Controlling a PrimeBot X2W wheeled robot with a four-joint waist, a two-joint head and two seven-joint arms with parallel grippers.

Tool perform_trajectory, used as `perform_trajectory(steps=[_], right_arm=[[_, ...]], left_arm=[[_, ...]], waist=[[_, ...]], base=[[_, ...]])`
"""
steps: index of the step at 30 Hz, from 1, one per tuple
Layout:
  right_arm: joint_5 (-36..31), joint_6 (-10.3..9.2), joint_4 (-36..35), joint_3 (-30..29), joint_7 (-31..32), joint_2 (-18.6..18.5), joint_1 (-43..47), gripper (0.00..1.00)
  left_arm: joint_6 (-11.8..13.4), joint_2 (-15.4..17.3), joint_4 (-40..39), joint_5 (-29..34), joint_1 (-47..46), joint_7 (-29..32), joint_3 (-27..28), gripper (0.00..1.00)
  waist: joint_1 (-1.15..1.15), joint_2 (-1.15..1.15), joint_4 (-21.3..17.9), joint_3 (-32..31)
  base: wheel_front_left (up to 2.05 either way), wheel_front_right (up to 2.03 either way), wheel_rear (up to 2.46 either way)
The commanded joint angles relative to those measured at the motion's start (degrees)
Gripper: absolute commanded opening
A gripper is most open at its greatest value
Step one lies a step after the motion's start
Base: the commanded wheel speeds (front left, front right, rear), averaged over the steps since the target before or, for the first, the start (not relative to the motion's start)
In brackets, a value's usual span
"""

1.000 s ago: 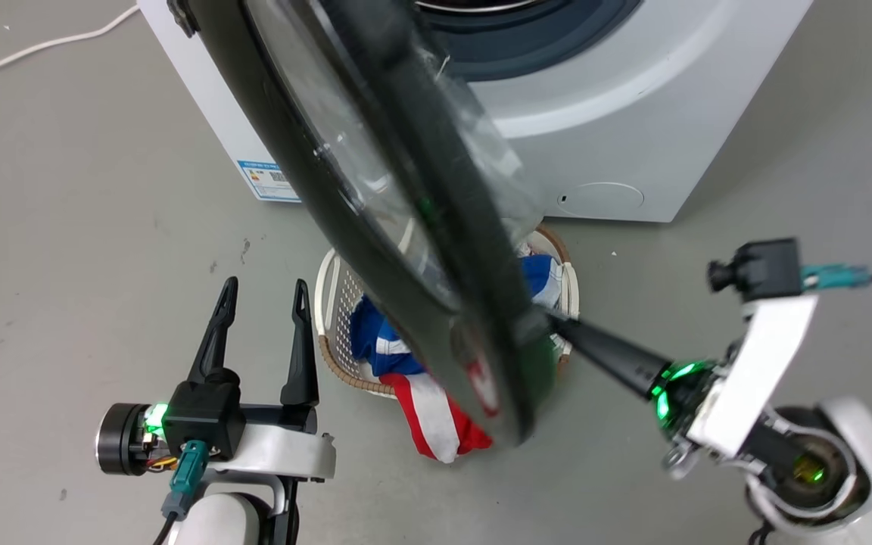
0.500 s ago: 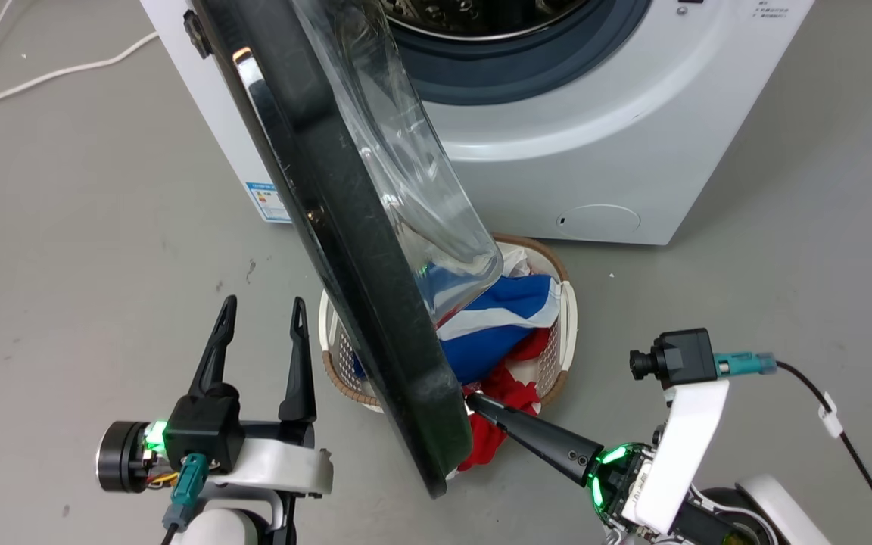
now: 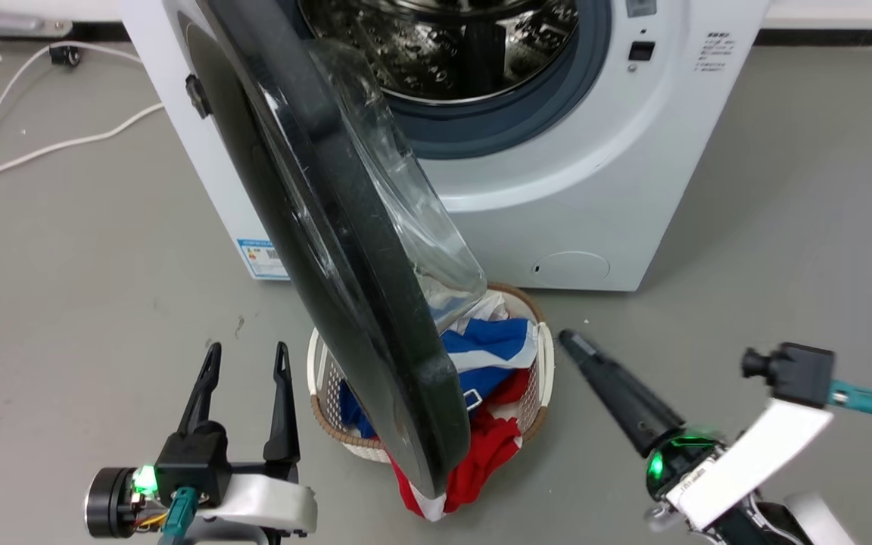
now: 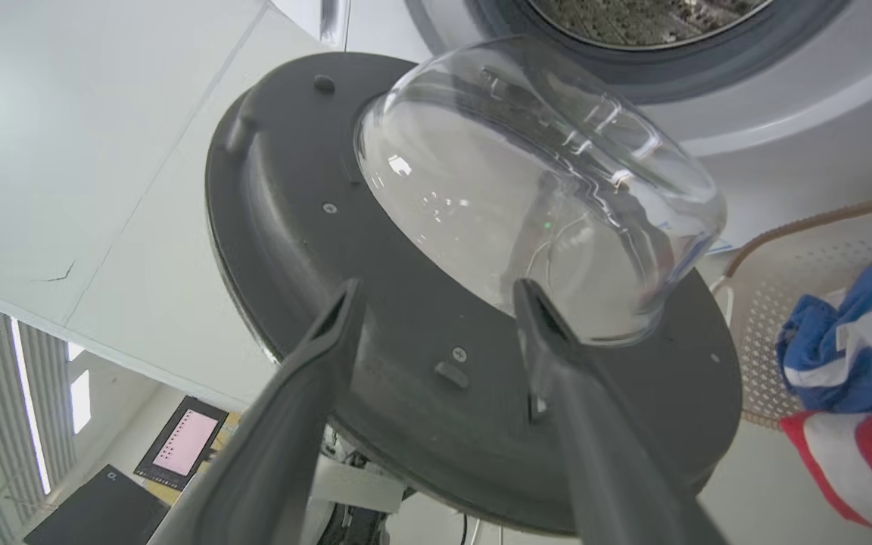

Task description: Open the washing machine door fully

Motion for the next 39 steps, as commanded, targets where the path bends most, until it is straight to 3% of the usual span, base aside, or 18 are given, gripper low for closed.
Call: perform_trajectory(steps=[1,9,15,22,27,39], right_arm=[[-2.8,0.03,-0.3,-0.3,-3.1,-0.5,1.1,1.00],[-19.2,0.02,0.6,-1.2,-21.7,-1.1,1.5,1.00],[-39.6,0.02,0.2,-13.4,-23.4,4.6,3.6,1.00],[-59.3,0.02,-2.4,-20.4,-23.4,8.4,5.9,1.00],[-66.0,0.01,-0.9,-24.1,-23.4,11.1,8.9,1.00],[-67.4,0.02,5.3,-27.1,-23.4,12.4,13.9,1.00]], left_arm=[[0.1,0.0,0.0,0.2,0.9,-0.2,0.3,1.00],[0.1,0.0,-0.2,0.5,3.2,-0.2,1.3,1.00],[-0.1,0.0,-0.5,0.6,4.0,-0.2,2.0,1.00],[-0.1,0.0,-0.6,0.8,4.4,-0.2,2.2,1.00],[-0.2,0.0,-0.5,0.7,4.6,-0.2,2.1,1.00],[0.1,0.0,-0.3,0.3,4.4,-0.2,1.7,1.00]], waist=[[0.01,0.00,-0.7,-1.1],[0.01,0.00,-2.3,-3.3],[0.01,0.00,-2.9,-4.4],[0.01,0.00,-2.9,-4.7],[0.01,0.00,-2.9,-4.8],[0.01,0.00,-2.4,-4.5]], base=[[0.00,0.00,0.00],[0.00,0.00,0.00],[0.00,0.00,0.00],[0.00,0.00,0.00],[0.00,0.00,0.00],[0.00,0.00,0.00]])
